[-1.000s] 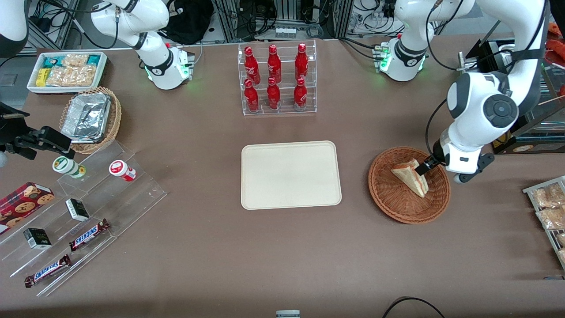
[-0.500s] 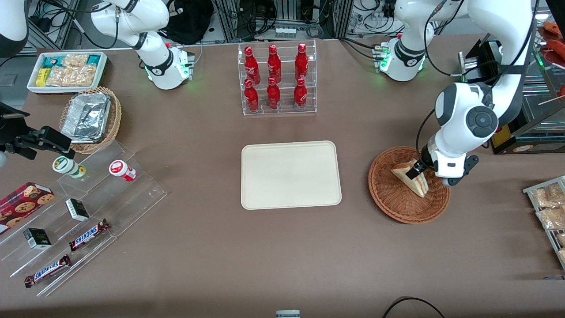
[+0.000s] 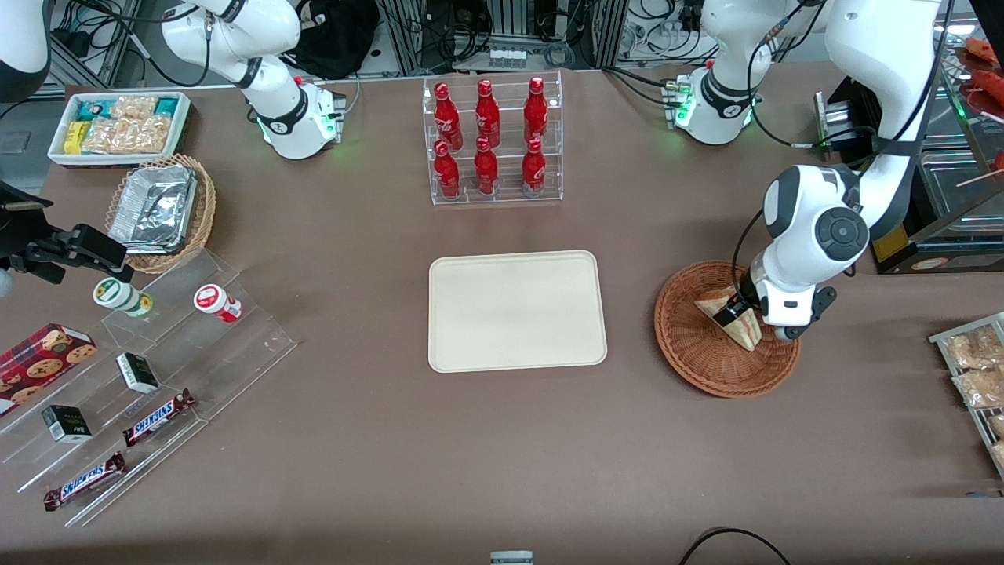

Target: Place sandwich from basket to tray

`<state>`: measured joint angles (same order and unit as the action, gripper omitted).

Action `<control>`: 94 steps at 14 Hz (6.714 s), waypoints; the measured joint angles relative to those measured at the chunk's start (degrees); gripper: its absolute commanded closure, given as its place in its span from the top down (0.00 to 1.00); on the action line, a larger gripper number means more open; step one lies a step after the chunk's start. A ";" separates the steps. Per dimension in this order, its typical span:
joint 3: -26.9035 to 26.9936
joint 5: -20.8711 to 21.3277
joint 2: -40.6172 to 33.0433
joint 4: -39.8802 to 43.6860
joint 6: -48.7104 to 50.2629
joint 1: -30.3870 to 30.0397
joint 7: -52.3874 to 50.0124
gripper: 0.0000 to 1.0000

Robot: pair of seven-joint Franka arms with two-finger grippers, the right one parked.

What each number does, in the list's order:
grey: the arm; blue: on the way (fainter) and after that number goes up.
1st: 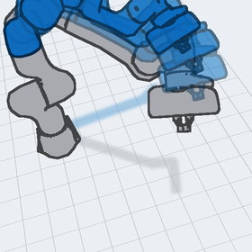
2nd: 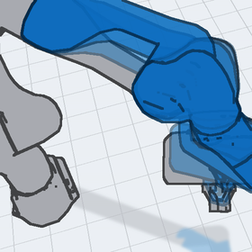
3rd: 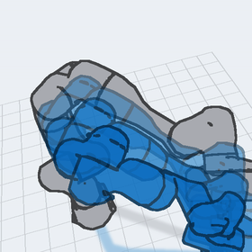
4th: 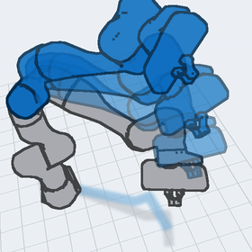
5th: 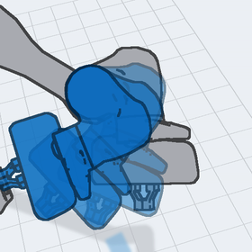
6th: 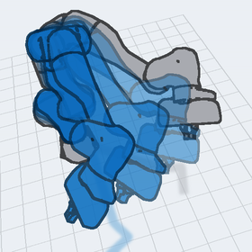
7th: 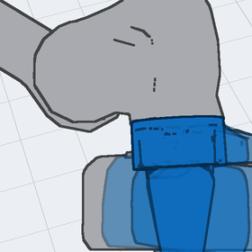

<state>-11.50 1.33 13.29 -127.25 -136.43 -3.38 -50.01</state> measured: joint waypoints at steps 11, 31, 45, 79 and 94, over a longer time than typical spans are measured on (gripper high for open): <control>-0.10 0.04 -4.64 6.85 11.51 -0.40 0.15 0.10; -9.05 6.25 18.56 34.82 17.91 29.38 -7.25 0.11; -8.77 8.51 25.65 36.90 13.41 33.24 -7.69 1.00; 33.00 2.47 -14.49 36.05 55.03 32.76 35.41 1.00; -0.95 1.35 -15.12 36.37 54.82 -2.70 43.90 1.00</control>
<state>-12.45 2.68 -1.83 -90.88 -81.61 -6.08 -6.10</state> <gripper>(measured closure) 0.000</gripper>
